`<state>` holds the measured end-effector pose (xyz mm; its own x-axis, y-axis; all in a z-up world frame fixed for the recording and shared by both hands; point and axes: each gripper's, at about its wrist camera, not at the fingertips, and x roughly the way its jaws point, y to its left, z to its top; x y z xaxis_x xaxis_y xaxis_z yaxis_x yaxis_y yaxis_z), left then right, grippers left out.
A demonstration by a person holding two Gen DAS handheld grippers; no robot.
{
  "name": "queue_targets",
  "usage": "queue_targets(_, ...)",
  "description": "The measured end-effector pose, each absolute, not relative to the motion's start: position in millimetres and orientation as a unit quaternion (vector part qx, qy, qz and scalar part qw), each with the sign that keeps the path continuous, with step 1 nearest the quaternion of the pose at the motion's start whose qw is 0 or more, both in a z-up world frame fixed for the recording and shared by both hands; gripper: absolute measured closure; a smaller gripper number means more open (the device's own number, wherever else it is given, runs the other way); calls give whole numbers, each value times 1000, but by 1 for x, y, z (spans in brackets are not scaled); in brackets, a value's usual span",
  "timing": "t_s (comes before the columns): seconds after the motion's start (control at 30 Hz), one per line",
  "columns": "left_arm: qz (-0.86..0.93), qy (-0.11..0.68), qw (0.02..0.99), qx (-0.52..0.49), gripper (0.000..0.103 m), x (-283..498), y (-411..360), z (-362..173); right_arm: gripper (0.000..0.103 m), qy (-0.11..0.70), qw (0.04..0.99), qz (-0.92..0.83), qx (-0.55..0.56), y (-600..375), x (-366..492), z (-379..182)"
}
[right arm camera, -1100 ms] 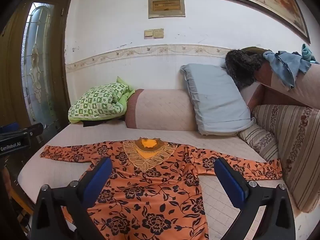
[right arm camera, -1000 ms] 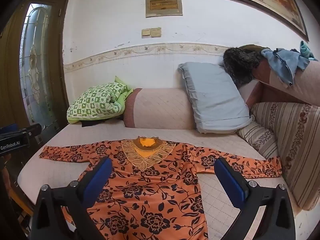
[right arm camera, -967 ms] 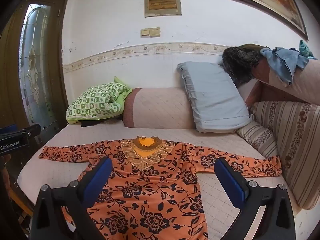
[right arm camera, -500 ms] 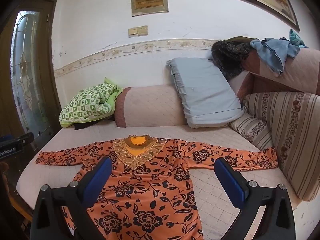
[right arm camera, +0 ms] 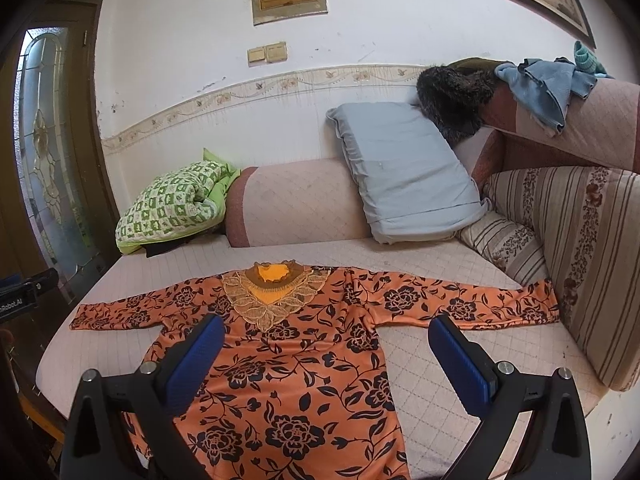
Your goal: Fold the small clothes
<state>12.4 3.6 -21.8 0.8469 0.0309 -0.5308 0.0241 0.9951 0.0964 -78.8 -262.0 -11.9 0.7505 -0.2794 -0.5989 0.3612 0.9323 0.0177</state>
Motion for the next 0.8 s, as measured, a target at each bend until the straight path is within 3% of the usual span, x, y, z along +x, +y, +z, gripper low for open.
queue_targets(0.8, 7, 288, 956, 51, 0, 16, 6, -26, 0, 333, 923, -174, 87, -273, -78, -32)
